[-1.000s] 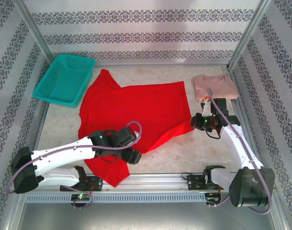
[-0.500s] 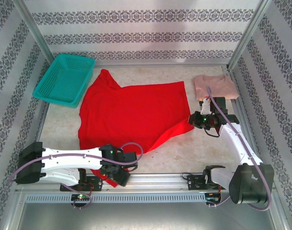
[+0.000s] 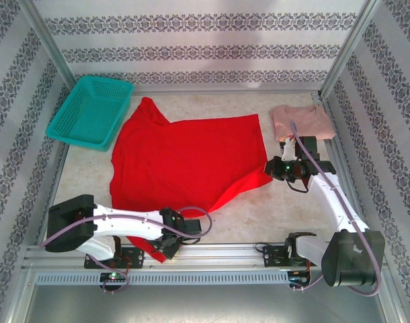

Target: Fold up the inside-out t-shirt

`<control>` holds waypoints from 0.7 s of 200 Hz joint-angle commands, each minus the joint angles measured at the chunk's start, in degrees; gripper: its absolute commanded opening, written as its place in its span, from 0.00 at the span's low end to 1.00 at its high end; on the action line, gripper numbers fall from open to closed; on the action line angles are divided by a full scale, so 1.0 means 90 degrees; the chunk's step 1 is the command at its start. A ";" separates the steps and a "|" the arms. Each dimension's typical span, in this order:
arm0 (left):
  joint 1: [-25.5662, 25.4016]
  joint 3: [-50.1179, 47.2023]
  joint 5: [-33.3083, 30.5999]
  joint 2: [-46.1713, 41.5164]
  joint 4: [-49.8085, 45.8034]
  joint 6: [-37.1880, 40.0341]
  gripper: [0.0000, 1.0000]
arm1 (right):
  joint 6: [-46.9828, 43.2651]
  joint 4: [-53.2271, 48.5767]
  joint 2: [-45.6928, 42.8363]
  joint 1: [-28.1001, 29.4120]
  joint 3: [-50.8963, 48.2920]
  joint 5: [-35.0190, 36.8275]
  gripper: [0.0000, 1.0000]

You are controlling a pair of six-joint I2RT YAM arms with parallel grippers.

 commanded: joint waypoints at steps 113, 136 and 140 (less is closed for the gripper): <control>0.1650 0.1315 -0.2453 -0.1817 -0.1146 0.1255 0.00 | 0.0443 0.0398 -0.0696 0.0079 0.0191 0.0616 0.00; 0.2786 0.2193 -0.3129 -0.2543 -0.0804 0.2018 0.00 | 0.0759 0.1025 -0.1063 0.0079 0.0423 0.0636 0.00; 0.2976 0.2381 -0.3208 -0.2646 -0.0673 0.2178 0.00 | 0.0748 0.1053 -0.1103 0.0084 0.0528 0.0674 0.00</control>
